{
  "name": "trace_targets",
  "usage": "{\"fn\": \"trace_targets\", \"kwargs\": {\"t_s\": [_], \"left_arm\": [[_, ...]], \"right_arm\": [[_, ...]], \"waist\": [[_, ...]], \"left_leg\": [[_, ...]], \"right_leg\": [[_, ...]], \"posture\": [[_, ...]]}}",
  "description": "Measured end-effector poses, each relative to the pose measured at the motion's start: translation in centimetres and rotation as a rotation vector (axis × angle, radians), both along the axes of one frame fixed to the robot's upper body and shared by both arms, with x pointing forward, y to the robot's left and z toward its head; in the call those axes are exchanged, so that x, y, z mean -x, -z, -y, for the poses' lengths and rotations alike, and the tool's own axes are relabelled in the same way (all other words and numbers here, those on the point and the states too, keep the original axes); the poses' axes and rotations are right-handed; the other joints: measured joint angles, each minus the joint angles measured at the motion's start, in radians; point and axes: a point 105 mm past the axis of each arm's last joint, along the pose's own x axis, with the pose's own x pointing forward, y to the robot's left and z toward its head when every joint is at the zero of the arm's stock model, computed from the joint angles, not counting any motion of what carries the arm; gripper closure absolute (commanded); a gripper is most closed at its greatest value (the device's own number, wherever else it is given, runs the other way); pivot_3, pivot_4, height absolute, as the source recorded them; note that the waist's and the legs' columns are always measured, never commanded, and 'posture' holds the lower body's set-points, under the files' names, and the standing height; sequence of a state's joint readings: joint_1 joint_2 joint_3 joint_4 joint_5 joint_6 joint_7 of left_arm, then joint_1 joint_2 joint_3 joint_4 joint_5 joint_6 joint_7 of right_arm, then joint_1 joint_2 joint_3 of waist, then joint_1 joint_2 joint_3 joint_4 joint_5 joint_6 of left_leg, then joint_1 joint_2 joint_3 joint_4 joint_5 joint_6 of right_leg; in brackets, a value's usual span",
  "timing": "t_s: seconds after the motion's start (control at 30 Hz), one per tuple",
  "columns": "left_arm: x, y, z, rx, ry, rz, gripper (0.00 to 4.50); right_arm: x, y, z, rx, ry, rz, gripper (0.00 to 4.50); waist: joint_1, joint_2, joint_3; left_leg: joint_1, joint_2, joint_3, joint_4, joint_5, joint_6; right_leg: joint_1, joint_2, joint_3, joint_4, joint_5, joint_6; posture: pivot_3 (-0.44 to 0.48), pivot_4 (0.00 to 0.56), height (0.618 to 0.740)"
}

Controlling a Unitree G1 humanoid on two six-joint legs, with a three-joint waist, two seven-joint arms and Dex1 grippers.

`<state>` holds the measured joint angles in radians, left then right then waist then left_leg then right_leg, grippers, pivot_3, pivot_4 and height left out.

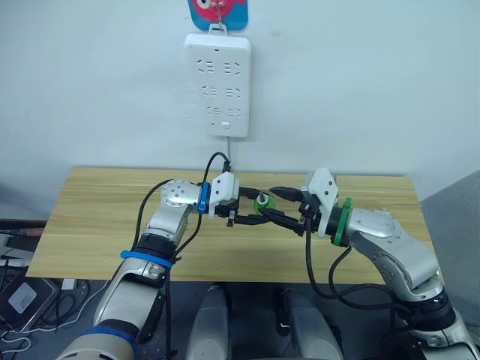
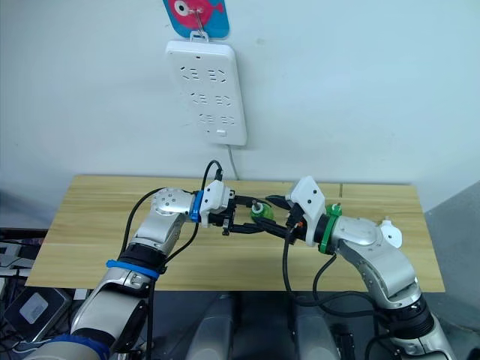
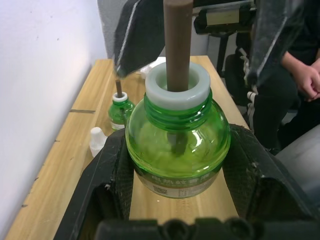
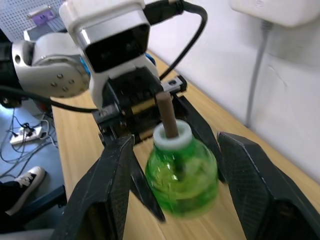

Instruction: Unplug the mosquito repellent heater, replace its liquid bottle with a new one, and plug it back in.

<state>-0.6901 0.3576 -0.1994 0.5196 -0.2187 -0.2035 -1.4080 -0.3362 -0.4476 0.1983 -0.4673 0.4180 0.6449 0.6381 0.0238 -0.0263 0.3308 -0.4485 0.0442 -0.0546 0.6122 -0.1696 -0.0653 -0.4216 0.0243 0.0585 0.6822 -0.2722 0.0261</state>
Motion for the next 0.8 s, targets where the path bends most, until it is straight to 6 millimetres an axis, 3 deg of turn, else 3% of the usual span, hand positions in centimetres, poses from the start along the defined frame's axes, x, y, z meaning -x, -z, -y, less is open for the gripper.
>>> {"fn": "trace_targets", "kwargs": {"t_s": [0.13,0.23,0.37,0.53,0.7,0.8], "left_arm": [[-0.1,-0.3,0.2,0.003,0.006,0.008,2.26],[-0.1,-0.3,0.3,0.004,0.01,0.007,2.26],[-0.2,0.1,0.0,-0.01,-0.003,-0.009,2.26],[-0.1,0.2,-0.1,-0.013,-0.006,-0.024,2.26],[-0.1,-0.6,0.2,0.062,-0.041,-0.112,0.64],[-0.6,-2.0,0.8,0.159,-0.115,-0.112,0.02]], "right_arm": [[-0.5,0.5,-0.4,0.012,0.014,0.005,1.74],[-0.7,0.5,-0.4,0.025,0.02,0.03,2.38],[-0.6,0.3,-0.6,0.031,-0.001,0.058,3.62],[-0.5,0.4,-0.7,0.02,0.0,0.05,3.64],[-0.9,-0.2,-0.1,-0.109,0.073,-0.004,3.64],[-1.9,-1.0,1.9,-0.273,0.215,-0.101,3.64]], "waist": [[0.0,-0.002,-0.005],[0.0,-0.002,-0.008],[0.0,-0.002,-0.008],[0.0,-0.002,-0.011],[0.0,-0.002,-0.024],[0.001,-0.003,-0.031]], "left_leg": [[-0.001,0.0,-0.002,0.0,0.002,-0.003],[-0.001,0.0,-0.003,0.0,0.003,-0.004],[-0.001,0.0,-0.006,0.001,0.003,-0.005],[-0.001,0.0,-0.01,0.002,0.004,-0.006],[-0.001,-0.001,-0.015,0.002,0.007,-0.011],[-0.001,-0.001,-0.018,0.002,0.01,-0.015]], "right_leg": [[0.0,0.0,-0.002,0.0,0.0,0.0],[0.0,0.0,-0.004,0.001,0.001,0.0],[0.001,0.0,-0.006,0.003,0.001,0.0],[0.001,-0.001,-0.011,0.008,0.001,0.0],[0.001,-0.001,-0.015,0.013,0.001,0.0],[0.001,-0.002,-0.018,0.014,0.001,-0.001]], "posture": [[0.14,0.222,0.74],[0.143,0.222,0.74],[0.145,0.219,0.74],[0.15,0.209,0.74],[0.147,0.201,0.74],[0.15,0.2,0.74]]}}
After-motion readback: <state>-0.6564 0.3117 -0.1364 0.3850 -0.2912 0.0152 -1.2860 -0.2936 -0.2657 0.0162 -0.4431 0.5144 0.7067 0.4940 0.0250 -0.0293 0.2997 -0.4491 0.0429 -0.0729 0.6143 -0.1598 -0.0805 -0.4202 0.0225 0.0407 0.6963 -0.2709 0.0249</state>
